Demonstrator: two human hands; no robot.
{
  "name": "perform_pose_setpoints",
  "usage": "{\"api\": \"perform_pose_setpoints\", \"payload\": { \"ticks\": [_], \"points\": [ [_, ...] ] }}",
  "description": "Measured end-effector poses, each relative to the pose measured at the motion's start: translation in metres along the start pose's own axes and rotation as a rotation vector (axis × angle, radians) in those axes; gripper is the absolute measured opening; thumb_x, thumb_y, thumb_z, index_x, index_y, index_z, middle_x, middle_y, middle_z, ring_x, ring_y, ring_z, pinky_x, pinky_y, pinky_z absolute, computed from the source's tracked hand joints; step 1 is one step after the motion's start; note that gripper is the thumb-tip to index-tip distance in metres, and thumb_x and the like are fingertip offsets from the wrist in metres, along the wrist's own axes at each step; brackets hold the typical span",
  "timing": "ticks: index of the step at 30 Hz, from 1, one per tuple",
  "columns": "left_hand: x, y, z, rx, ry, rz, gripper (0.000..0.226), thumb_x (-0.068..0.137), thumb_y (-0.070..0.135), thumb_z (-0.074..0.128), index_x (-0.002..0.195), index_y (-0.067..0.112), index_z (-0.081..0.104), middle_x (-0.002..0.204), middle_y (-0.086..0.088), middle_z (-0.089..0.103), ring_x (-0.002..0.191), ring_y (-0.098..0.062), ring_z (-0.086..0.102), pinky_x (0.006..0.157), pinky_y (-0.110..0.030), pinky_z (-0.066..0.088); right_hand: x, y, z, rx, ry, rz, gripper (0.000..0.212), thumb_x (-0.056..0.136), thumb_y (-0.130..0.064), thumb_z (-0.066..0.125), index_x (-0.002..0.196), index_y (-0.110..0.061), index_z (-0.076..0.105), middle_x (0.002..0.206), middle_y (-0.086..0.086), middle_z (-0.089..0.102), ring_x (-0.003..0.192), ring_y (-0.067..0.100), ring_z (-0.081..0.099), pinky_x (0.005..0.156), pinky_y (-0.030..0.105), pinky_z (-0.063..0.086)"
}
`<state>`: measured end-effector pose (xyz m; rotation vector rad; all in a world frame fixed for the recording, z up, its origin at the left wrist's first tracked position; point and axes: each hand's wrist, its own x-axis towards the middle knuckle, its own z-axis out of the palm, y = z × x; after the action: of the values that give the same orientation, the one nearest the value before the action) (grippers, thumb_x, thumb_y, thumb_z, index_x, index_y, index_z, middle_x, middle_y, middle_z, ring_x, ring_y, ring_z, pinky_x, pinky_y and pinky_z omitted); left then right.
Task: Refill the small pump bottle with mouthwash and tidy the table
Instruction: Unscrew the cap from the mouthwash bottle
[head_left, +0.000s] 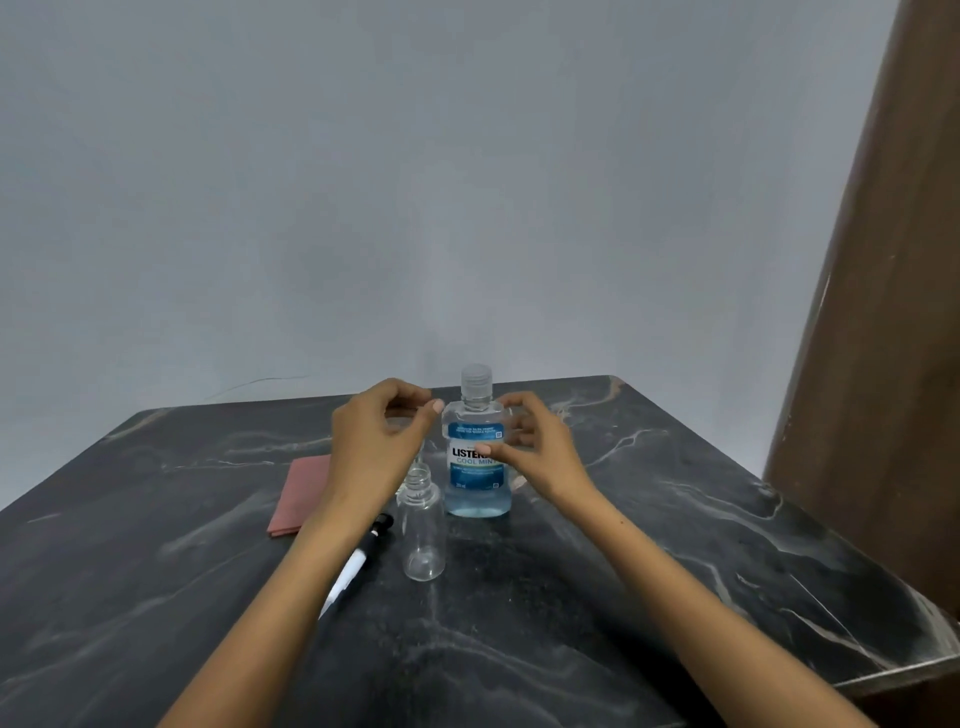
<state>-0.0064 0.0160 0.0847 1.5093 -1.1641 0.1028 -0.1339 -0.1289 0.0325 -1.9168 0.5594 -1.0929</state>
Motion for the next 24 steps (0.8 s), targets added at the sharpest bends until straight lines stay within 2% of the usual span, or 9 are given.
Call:
{"api": "perform_pose_setpoints", "payload": {
  "ticks": [2, 4, 8, 11, 14, 19, 21, 24],
  "points": [
    [0.000, 0.005, 0.002, -0.026, -0.063, 0.014, 0.030, 0.082, 0.029, 0.070, 0.108, 0.013, 0.068, 0.104, 0.004, 0.070, 0.094, -0.006, 0.064, 0.081, -0.017, 0.050, -0.015, -0.004, -0.012, 0.059, -0.061, -0.006, 0.050, 0.072, -0.019, 0.080, 0.113, -0.018, 0.053, 0.102, 0.009, 0.069, 0.089, 0.021, 0.069, 0.075, 0.026, 0.058],
    [0.001, 0.010, 0.006, -0.049, -0.139, 0.032, 0.042, 0.081, 0.030, 0.071, 0.120, 0.016, 0.063, 0.117, 0.005, 0.066, 0.105, -0.008, 0.062, 0.090, -0.022, 0.048, -0.027, -0.007, -0.020, 0.120, -0.107, -0.018, 0.049, 0.073, -0.016, 0.080, 0.114, -0.021, 0.054, 0.102, 0.010, 0.070, 0.090, 0.024, 0.069, 0.076, 0.028, 0.058],
    [0.002, 0.019, 0.013, -0.107, -0.281, 0.079, 0.049, 0.080, 0.029, 0.072, 0.126, 0.019, 0.058, 0.123, 0.008, 0.062, 0.110, -0.002, 0.059, 0.094, -0.015, 0.044, -0.039, -0.010, -0.024, 0.224, -0.142, -0.021, 0.049, 0.073, -0.016, 0.078, 0.113, -0.034, 0.057, 0.103, 0.003, 0.072, 0.095, 0.020, 0.069, 0.076, 0.026, 0.057],
    [0.007, 0.024, 0.017, -0.171, -0.343, 0.059, 0.043, 0.080, 0.021, 0.072, 0.121, 0.017, 0.062, 0.119, 0.004, 0.066, 0.105, 0.001, 0.061, 0.093, -0.015, 0.047, -0.041, -0.010, -0.023, 0.251, -0.141, -0.025, 0.051, 0.074, -0.015, 0.077, 0.115, -0.037, 0.058, 0.106, 0.003, 0.072, 0.098, 0.021, 0.069, 0.078, 0.026, 0.056],
    [0.012, 0.026, 0.020, -0.211, -0.359, 0.048, 0.032, 0.080, 0.013, 0.072, 0.111, 0.015, 0.068, 0.108, -0.001, 0.071, 0.094, 0.001, 0.066, 0.085, -0.014, 0.051, -0.043, -0.011, -0.024, 0.263, -0.147, -0.034, 0.050, 0.074, -0.017, 0.076, 0.114, -0.041, 0.058, 0.108, -0.002, 0.072, 0.099, 0.017, 0.069, 0.076, 0.024, 0.056],
    [0.012, 0.028, 0.028, -0.177, -0.200, 0.046, 0.026, 0.067, 0.022, 0.083, 0.091, 0.020, 0.072, 0.085, 0.007, 0.071, 0.078, 0.000, 0.066, 0.072, -0.012, 0.052, -0.044, -0.011, -0.023, 0.264, -0.135, -0.039, 0.052, 0.070, -0.024, 0.078, 0.116, -0.040, 0.058, 0.105, 0.002, 0.072, 0.098, 0.020, 0.069, 0.077, 0.028, 0.057],
    [0.010, 0.029, 0.031, -0.121, -0.189, 0.067, 0.035, 0.067, 0.030, 0.082, 0.099, 0.021, 0.070, 0.092, 0.008, 0.069, 0.084, 0.003, 0.061, 0.075, -0.010, 0.049, -0.044, -0.010, -0.022, 0.265, -0.131, -0.035, 0.053, 0.070, -0.025, 0.078, 0.116, -0.041, 0.057, 0.104, 0.002, 0.073, 0.098, 0.020, 0.069, 0.077, 0.029, 0.057],
    [0.008, 0.029, 0.034, -0.083, -0.313, 0.060, 0.049, 0.075, 0.037, 0.075, 0.121, 0.025, 0.062, 0.121, 0.010, 0.063, 0.109, 0.001, 0.056, 0.090, -0.014, 0.041, -0.044, -0.010, -0.022, 0.262, -0.129, -0.024, 0.054, 0.071, -0.023, 0.077, 0.117, -0.040, 0.056, 0.100, 0.000, 0.073, 0.097, 0.018, 0.069, 0.074, 0.024, 0.056]
  ]
}}
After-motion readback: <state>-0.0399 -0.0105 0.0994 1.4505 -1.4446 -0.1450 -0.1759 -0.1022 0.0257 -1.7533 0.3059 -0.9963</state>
